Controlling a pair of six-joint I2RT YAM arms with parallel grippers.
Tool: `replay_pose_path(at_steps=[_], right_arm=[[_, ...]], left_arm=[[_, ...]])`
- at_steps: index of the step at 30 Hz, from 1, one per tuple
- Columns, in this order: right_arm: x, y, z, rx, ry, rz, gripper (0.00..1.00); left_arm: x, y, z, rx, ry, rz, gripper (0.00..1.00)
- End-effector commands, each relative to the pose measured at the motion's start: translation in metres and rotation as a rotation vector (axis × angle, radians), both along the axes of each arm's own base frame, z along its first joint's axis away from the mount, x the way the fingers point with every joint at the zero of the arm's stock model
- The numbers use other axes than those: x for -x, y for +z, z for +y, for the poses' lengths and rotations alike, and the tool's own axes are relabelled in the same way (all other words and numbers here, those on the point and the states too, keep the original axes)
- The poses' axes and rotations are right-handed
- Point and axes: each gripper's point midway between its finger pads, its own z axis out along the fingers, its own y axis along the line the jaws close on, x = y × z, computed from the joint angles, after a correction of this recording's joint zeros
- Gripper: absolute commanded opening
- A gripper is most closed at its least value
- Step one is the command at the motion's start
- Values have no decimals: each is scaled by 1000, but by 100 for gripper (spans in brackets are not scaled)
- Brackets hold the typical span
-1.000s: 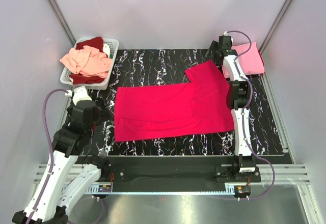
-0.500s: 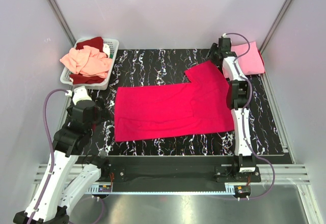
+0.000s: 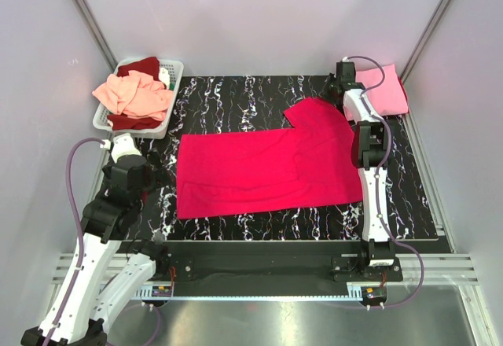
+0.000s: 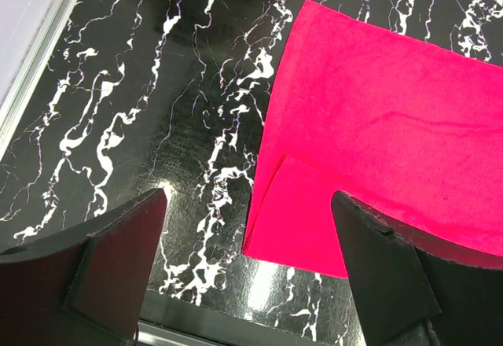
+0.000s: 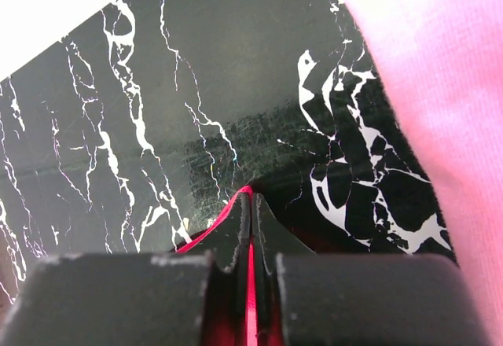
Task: Fold and stack the t-shirts
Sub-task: Fold the tshirt
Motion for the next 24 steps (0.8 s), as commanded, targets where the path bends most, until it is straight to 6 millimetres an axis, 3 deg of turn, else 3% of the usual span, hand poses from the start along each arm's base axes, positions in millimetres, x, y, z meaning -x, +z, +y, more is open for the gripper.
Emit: replay_pose_path(at_steps=[1, 2, 3, 5, 6, 7, 8, 9, 10, 11, 12, 14, 15, 16, 17, 18, 19, 20, 21, 22, 23, 24], right_arm=[[8, 2, 13, -9, 33, 23, 0], [11, -1, 13, -9, 32, 32, 0], [9, 15, 13, -12, 31, 2, 0], [13, 23, 15, -18, 36, -13, 0], [14, 51, 15, -25, 42, -57, 0], [21, 50, 16, -25, 42, -43, 0], [22, 62, 15, -28, 38, -67, 0], [27, 94, 17, -45, 41, -113, 0], [32, 107, 19, -56, 49, -132, 0], [43, 102, 22, -67, 54, -115, 0], [52, 135, 25, -85, 64, -162, 0], [80, 157, 32, -114, 76, -181, 0], [91, 160, 33, -121, 74, -179, 0], [112, 140, 35, -129, 75, -128, 0], [124, 169, 40, -139, 91, -191, 0], [135, 170, 39, -133, 85, -189, 0], [156, 146, 39, -133, 84, -131, 0], [167, 148, 39, -139, 88, -136, 0], [182, 168, 42, -152, 95, -176, 0], [204, 143, 42, -157, 93, -122, 0], [213, 143, 43, -162, 97, -133, 0], [226, 153, 45, -168, 105, -154, 0]], left_arm=[[-8, 10, -2, 8, -9, -55, 92], [-8, 9, -2, 7, -9, -52, 92], [-9, 8, -2, 4, -7, -48, 92], [-11, 6, -3, 3, -12, -36, 92], [-14, 1, -4, -2, -15, -11, 93], [-16, -1, -5, -9, -23, 2, 93], [-18, -4, -6, -2, -31, 23, 93], [-24, -13, -8, -8, -36, 76, 93], [-26, -12, -9, -11, -47, 101, 92], [-30, -15, -10, -4, -45, 133, 92], [-37, -27, -13, -8, -35, 194, 92], [-55, -28, -21, 29, -29, 193, 92], [-67, -41, -25, 27, -24, 238, 91], [-84, -37, -29, 43, -15, 209, 91], [-94, -41, -32, 45, -10, 218, 91], [-106, -60, -34, 33, 4, 290, 90], [-122, -51, -37, 46, 22, 276, 88], [-133, -55, -38, 36, 34, 293, 86], [-145, -76, -41, 18, 41, 355, 85], [-163, -69, -43, 17, 49, 331, 84], [-174, -72, -40, -2, 67, 334, 83], [-184, -93, -40, -16, 81, 387, 83]])
